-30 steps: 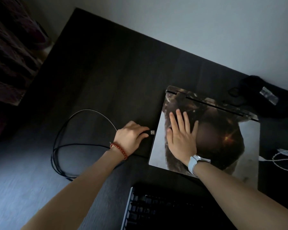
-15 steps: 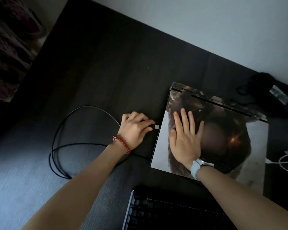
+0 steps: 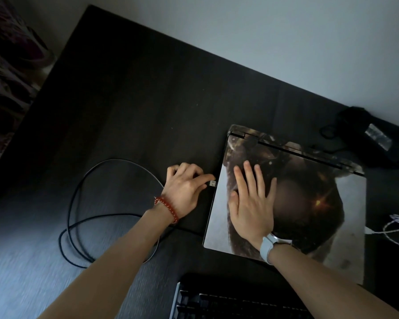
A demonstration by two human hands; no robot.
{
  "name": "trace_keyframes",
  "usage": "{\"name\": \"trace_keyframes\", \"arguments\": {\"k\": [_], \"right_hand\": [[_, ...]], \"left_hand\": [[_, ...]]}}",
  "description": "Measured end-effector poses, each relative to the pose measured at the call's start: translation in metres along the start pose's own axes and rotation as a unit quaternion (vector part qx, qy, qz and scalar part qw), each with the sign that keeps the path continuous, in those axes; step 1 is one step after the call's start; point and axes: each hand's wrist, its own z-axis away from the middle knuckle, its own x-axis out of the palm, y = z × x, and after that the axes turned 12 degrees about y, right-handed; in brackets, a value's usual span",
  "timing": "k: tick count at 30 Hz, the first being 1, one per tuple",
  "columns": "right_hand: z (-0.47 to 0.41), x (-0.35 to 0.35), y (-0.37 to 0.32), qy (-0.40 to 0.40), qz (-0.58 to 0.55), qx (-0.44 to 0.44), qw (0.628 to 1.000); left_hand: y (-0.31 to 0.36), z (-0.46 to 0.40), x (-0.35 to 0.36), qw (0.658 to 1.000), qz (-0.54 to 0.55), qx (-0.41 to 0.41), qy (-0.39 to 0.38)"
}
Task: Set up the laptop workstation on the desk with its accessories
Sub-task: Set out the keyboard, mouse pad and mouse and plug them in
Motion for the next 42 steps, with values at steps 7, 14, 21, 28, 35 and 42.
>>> {"name": "trace_keyframes", "arguments": {"k": [7,14,21,28,35,42], "right_hand": [[0.0,0.0,0.0,0.003,-0.004,0.001,1.0],[0.001,0.001,0.0,0.002,-0.006,0.001,1.0],[0.0,-0.001,-0.001,0.0,-0.004,-0.001,1.0],[0.0,0.0,-0.001,0.001,-0.005,0.0,1.0],[0.0,0.001,0.0,0.003,-0.011,0.001,1.0],[0.001,0.001,0.0,0.0,-0.006,0.001,1.0]], "left_hand": [[0.007,0.023,0.006,1.0,0.029,-0.002,0.009],[0.004,0.016,0.007,0.999,0.03,-0.017,-0.006],[0.006,0.015,0.009,0.999,0.026,-0.022,0.014],[0.006,0.021,0.01,0.999,0.03,-0.024,0.013],[0.003,0.017,0.007,0.996,0.067,-0.048,0.023],[0.0,0.008,0.0,0.999,0.036,-0.015,0.008]]}}
